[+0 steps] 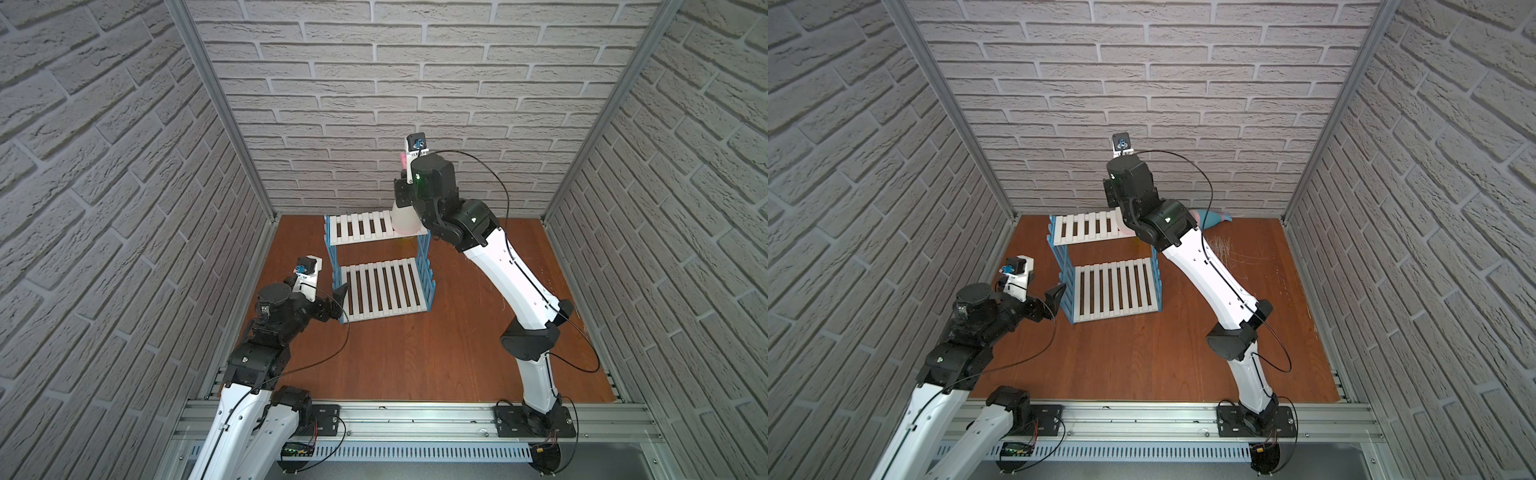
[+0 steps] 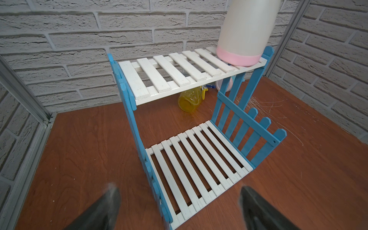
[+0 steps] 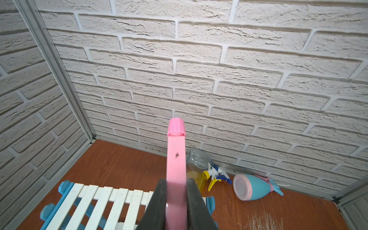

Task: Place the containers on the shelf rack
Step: 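Place the container on the shelf.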

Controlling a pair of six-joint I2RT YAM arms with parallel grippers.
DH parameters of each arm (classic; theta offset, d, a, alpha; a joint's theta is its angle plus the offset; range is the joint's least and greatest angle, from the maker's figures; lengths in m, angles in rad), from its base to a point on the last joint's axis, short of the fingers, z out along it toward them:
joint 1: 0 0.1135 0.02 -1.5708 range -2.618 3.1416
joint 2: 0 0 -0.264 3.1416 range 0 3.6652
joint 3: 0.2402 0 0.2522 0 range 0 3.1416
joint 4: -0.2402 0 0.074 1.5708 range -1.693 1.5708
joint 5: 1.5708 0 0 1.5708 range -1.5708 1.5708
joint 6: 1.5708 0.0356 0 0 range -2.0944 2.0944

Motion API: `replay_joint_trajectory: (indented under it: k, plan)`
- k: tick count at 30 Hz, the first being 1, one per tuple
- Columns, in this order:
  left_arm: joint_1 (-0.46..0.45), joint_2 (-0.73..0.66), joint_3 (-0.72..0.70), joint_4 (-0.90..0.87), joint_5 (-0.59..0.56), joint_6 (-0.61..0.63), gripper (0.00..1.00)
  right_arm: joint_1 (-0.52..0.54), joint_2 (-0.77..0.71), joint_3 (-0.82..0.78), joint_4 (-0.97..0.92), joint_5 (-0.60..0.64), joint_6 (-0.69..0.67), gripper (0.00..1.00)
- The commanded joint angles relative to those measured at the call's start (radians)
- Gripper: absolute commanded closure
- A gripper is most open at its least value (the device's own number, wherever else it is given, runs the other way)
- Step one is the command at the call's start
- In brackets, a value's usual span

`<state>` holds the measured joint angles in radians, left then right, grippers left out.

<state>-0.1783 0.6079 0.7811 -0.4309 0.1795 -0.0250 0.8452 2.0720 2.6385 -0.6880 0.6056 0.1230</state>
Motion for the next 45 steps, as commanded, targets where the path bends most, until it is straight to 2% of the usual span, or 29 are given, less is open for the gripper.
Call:
replay_joint_trajectory:
  k: [1,17,22,27,31,34,40,45]
  plan:
    - [-0.007,0.009,-0.01,0.028,-0.005,-0.007,0.02,-0.01,-0.011,0.033,0.067,-0.002,0.018,0.97]
    - [-0.007,0.034,-0.011,0.039,0.001,-0.012,0.02,-0.051,0.02,0.033,0.04,-0.034,0.063,0.96]
    - [-0.007,0.04,-0.012,0.041,0.005,-0.013,0.02,-0.054,0.025,0.032,0.033,-0.046,0.07,0.8]
    - [-0.007,0.044,-0.015,0.043,0.003,-0.015,0.02,-0.053,0.023,0.031,0.029,-0.058,0.071,0.49]
    - [-0.007,0.049,-0.014,0.043,0.003,-0.016,0.02,-0.054,0.023,0.029,0.027,-0.067,0.075,0.35]
    - [-0.007,0.048,-0.015,0.043,0.003,-0.016,0.02,-0.053,0.023,0.03,0.024,-0.073,0.075,0.3]
    - [-0.007,0.049,-0.015,0.043,0.002,-0.017,0.02,-0.053,0.014,0.028,0.023,-0.08,0.071,0.01]
    - [-0.007,0.047,-0.016,0.046,0.001,-0.02,0.02,-0.053,-0.019,0.022,0.021,-0.126,0.083,0.0]
